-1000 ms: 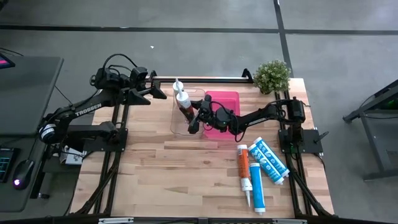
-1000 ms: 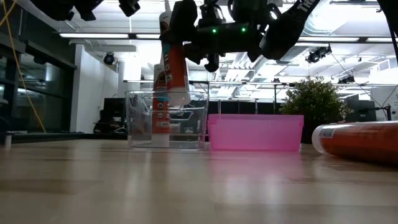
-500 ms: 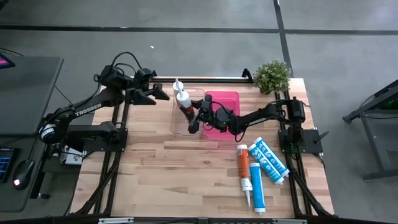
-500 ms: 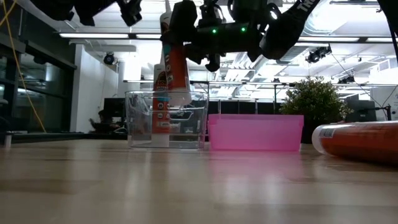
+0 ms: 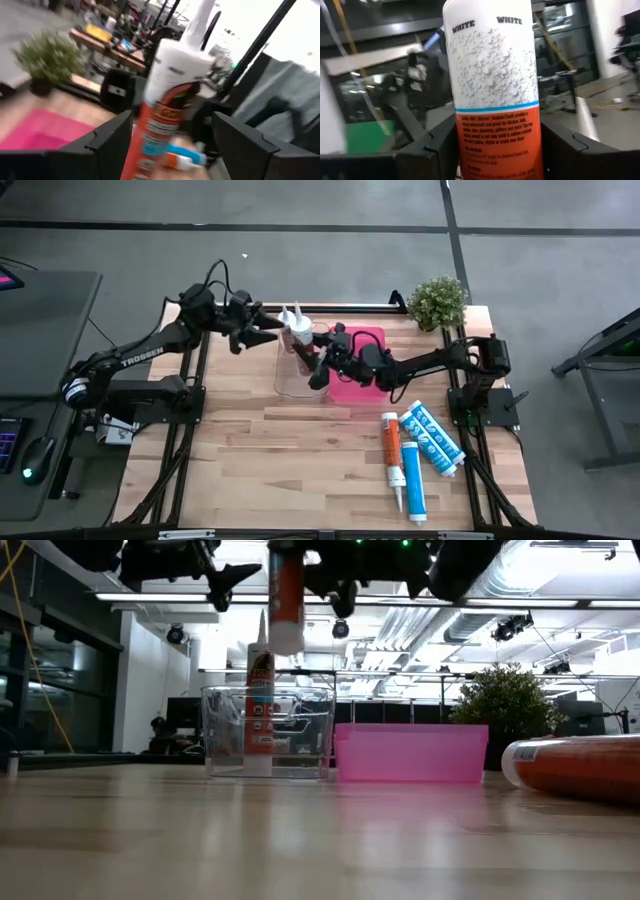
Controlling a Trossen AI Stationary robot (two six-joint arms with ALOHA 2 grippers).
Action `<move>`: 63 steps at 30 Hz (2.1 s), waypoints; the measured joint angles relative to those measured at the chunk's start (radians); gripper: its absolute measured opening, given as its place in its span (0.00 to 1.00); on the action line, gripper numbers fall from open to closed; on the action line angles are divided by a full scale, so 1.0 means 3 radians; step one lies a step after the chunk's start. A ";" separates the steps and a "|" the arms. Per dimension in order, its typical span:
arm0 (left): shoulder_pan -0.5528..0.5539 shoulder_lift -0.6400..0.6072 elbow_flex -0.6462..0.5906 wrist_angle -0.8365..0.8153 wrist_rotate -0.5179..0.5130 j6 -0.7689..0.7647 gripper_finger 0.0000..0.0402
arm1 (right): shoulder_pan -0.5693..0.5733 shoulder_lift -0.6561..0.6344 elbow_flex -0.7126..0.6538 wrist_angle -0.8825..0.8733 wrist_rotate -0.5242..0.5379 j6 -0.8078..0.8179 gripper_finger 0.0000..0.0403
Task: Pick & place silicon tubes, Sealant and Lysol wipes
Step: Put the left orange sealant into the transparent bin
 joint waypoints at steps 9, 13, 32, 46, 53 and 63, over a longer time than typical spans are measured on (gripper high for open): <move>-0.0419 -0.0004 -0.0001 -0.0008 -0.0563 0.0798 0.66 | -0.0084 -0.0007 0.0559 -0.0864 -0.0273 0.0088 0.50; -0.0473 -0.0005 -0.0001 0.0040 -0.0800 0.0900 0.66 | -0.0089 -0.0015 0.0590 -0.0966 -0.0291 0.0090 0.50; -0.0477 -0.0004 0.0010 0.0381 -0.0779 0.0678 0.66 | -0.0052 0.0013 0.0439 -0.1159 -0.0454 0.0098 0.50; -0.0475 0.0005 -0.0001 0.0298 -0.0740 0.0563 0.66 | -0.0132 0.0001 0.0465 -0.0968 -0.0383 0.0100 0.50; -0.0477 0.0003 -0.0001 0.0315 -0.0780 0.0562 0.66 | -0.0133 0.0000 0.0465 -0.0999 -0.0398 0.0123 0.50; -0.0587 0.0155 0.0003 0.0364 -0.0844 0.0561 0.66 | -0.0142 0.0000 0.0457 -0.1054 -0.0409 0.0138 0.50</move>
